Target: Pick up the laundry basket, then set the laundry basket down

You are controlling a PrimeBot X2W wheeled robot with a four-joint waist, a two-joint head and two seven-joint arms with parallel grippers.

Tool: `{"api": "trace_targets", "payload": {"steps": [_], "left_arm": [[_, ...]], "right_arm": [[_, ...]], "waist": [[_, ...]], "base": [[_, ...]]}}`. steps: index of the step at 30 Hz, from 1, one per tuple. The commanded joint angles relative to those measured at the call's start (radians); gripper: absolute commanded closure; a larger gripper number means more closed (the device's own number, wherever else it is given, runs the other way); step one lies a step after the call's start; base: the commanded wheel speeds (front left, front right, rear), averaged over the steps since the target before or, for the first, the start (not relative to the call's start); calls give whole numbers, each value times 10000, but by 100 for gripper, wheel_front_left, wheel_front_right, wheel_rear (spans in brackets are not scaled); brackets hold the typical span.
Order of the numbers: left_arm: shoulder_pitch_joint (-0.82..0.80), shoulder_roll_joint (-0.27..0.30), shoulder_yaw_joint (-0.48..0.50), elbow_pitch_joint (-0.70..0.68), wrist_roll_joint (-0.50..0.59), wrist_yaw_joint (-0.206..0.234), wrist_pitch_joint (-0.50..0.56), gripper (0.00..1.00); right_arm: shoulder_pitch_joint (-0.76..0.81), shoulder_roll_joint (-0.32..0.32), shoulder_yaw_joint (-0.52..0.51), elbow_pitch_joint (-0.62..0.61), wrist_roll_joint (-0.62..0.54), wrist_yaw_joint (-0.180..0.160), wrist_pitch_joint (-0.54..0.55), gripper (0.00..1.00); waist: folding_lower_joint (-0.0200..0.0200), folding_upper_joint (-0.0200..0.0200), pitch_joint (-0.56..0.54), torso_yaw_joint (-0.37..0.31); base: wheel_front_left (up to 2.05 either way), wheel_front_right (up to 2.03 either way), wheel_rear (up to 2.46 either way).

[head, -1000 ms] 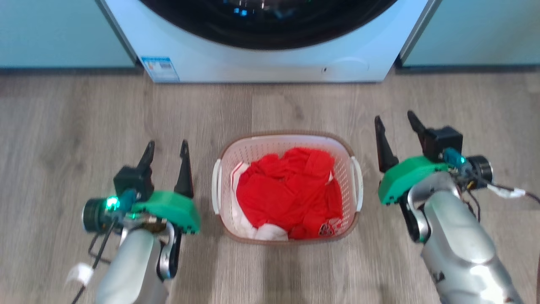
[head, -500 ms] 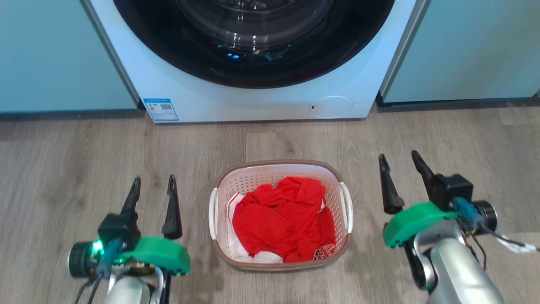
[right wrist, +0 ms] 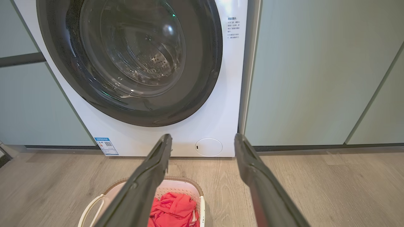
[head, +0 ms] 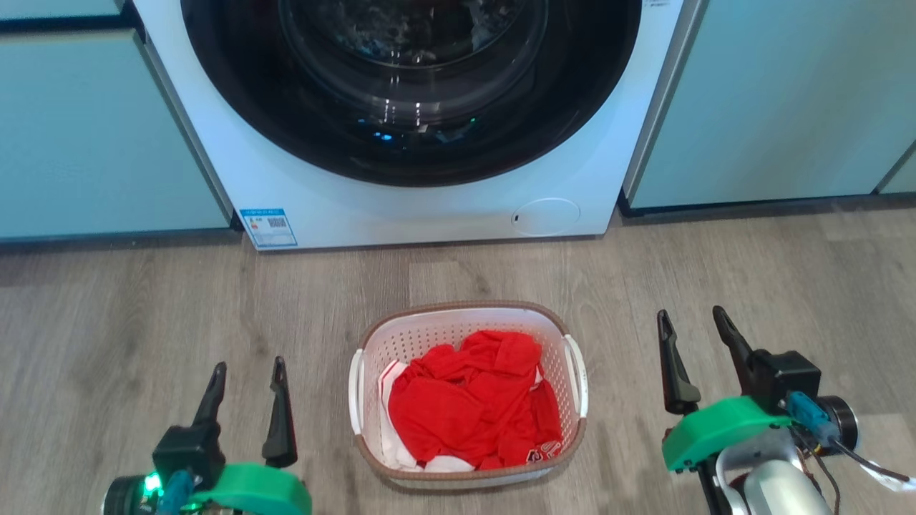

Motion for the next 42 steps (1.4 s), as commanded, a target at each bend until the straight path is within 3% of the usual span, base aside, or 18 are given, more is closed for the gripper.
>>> {"api": "trace_targets", "payload": {"steps": [1, 30, 31, 35, 42], "left_arm": [[-201, -28, 456, -433, 15, -23, -95, 0], [118, -58, 599, -724, 497, 17, -95, 0], [408, -8, 228, -393, 445, -48, 0, 100], [519, -17, 185, 210, 384, -84, 49, 100], [385, 29, 253, 227, -510, -182, 196, 100]], "right_arm": [[-74, 41, 153, -406, -84, -25, -118, 0], [251, 41, -62, -647, -48, -25, -118, 0], [390, 44, -259, -286, 2, 0, 2, 100], [527, 50, -245, 284, 48, 0, 25, 100], [481, 1, -303, 252, 891, -1, 174, 100]], "waist": [[1, 0, -137, -47], [1, 0, -407, -229], [1, 0, -407, -233], [1, 0, -408, -236], [1, 0, -396, -232]], "base": [[0, 0, 0], [0, 0, 0], [0, 0, 0], [0, 0, 0], [0, 0, 0]]}}
